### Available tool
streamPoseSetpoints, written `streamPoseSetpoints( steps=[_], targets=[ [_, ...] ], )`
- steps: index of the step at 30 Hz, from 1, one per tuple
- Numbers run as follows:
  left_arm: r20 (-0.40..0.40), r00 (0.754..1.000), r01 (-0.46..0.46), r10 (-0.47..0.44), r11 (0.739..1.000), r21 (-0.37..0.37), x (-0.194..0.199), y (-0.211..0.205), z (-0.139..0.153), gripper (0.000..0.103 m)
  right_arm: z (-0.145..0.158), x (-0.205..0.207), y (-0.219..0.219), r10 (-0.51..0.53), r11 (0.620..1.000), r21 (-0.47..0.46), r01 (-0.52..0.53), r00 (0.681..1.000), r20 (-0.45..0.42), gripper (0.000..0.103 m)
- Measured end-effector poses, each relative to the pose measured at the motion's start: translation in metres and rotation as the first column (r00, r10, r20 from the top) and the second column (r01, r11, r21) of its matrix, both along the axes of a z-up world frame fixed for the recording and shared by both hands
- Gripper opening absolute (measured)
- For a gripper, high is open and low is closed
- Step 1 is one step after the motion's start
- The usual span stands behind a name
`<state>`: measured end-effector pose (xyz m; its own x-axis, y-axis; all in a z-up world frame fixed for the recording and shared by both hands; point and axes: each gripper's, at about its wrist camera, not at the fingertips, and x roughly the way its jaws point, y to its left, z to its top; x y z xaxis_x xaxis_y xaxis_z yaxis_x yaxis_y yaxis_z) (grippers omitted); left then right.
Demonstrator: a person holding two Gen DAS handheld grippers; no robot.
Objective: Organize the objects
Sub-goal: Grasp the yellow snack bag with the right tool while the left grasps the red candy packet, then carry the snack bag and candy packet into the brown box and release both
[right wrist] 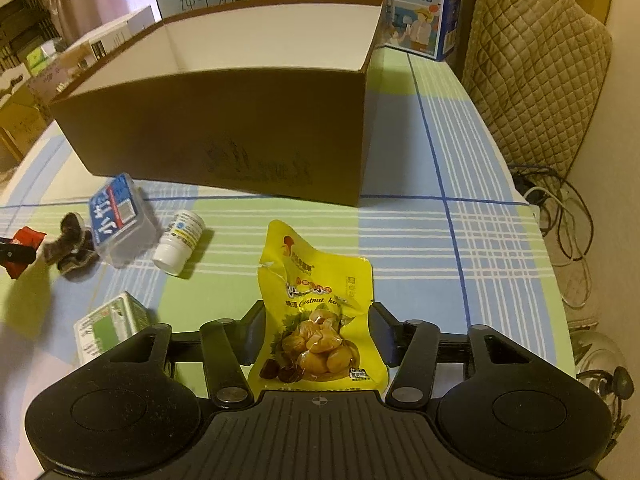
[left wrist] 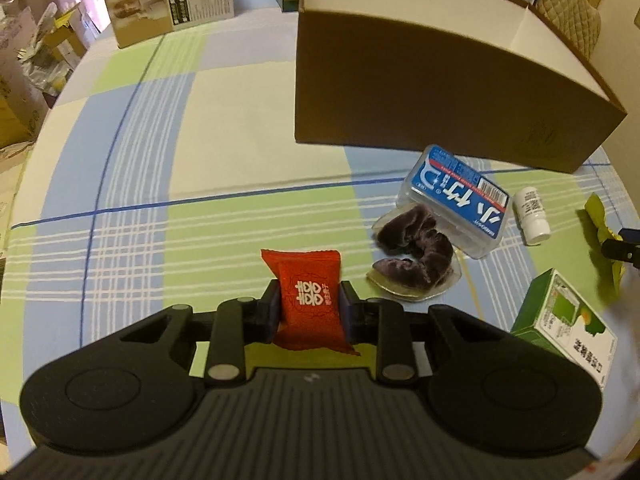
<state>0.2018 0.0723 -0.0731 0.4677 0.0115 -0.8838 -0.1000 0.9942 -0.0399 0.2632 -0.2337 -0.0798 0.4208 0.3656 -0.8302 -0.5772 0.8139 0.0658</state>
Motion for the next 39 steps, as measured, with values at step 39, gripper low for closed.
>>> streamPoseSetpoints(
  steps=[39],
  targets=[
    [0.269,0.942,0.206,-0.202,0.979,0.014,0.088,-0.085,0.104,0.025,0.112,0.054,0.074,0.11,0.945,0.293,-0.142,0.986,0.122,0.051]
  ],
)
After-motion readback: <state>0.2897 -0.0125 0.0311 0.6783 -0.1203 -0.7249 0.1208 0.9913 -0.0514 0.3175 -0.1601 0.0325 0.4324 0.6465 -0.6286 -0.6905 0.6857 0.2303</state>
